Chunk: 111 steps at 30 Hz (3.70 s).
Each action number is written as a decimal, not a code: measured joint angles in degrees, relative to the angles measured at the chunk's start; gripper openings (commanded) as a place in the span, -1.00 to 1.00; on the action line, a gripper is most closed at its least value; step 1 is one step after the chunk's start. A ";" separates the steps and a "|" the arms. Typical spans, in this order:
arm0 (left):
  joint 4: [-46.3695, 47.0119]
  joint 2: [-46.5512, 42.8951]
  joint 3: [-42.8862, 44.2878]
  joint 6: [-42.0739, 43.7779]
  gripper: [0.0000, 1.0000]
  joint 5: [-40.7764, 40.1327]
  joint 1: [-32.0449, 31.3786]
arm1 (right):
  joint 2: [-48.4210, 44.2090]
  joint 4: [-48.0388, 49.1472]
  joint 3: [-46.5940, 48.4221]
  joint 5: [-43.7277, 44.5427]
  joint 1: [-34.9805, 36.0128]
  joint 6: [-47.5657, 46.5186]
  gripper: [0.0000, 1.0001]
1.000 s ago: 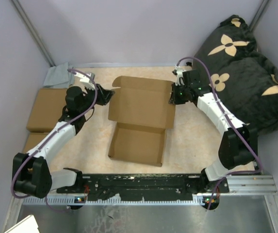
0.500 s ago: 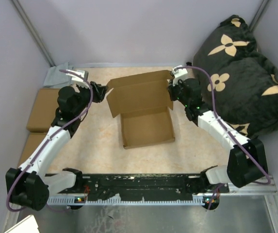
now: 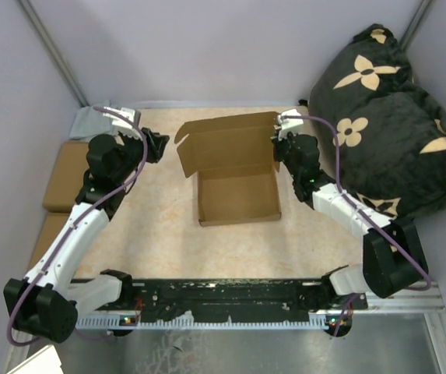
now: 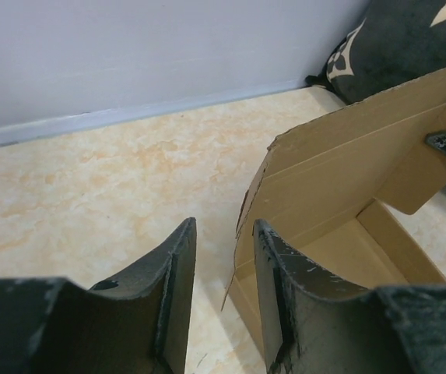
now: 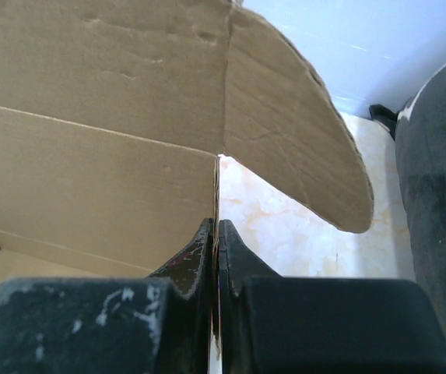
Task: Fold the paper box
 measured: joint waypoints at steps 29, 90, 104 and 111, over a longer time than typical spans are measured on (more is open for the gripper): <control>-3.58 8.66 2.08 3.72 -0.10 4.46 -2.73 | -0.46 1.25 -2.78 2.56 2.86 3.19 -0.98; 0.76 12.15 5.40 -7.43 -0.96 5.75 -3.28 | 5.64 -30.45 19.89 8.31 3.67 14.34 -1.00; 3.10 16.24 5.62 -5.57 -0.95 -1.09 -8.17 | 4.85 -16.02 10.05 12.87 3.69 12.81 -1.00; 3.98 14.47 0.52 -5.64 -0.93 -4.61 -10.60 | -0.55 -11.82 2.93 13.42 5.01 14.19 -1.00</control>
